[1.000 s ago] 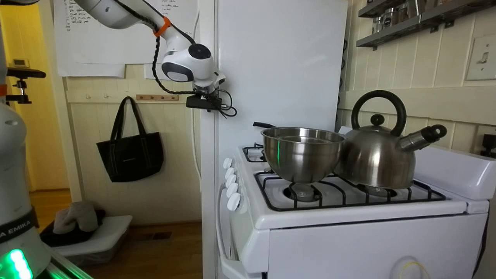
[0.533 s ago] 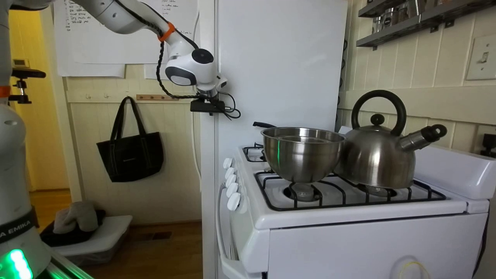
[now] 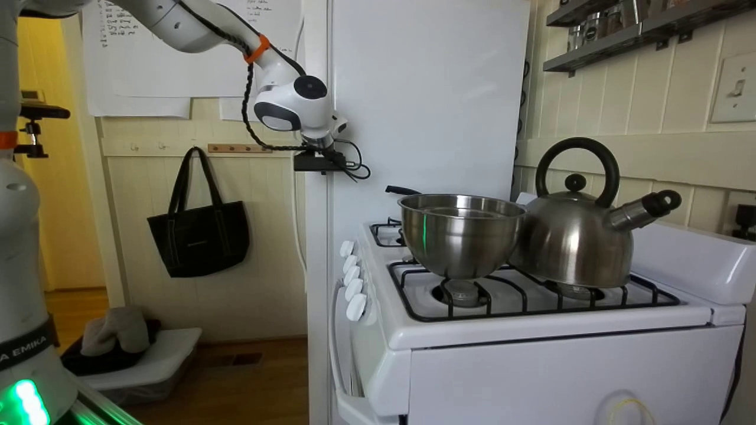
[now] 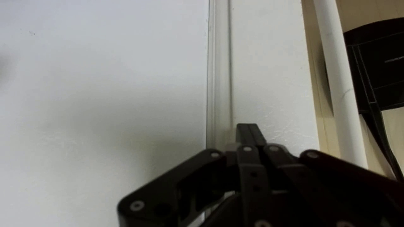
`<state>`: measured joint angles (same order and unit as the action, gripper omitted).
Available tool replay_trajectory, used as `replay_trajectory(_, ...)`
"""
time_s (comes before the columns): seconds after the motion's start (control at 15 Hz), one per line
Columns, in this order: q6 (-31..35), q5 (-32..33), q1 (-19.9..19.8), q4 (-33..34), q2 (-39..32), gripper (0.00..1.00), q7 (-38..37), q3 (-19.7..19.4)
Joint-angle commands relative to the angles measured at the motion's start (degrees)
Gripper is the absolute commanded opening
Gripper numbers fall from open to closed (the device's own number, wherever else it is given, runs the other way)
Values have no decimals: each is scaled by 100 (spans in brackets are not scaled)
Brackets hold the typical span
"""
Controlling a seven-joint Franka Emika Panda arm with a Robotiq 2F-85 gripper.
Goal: Open the bottom fridge door.
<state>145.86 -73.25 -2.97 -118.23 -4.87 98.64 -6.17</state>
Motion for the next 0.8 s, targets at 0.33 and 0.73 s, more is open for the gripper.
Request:
replay_trajectory(0.33, -85, -310, 14, 286, -390, 0, 509, 86)
replay_trajectory(0.73, -1301, -194, -200, 215, -294, 0, 257, 152)
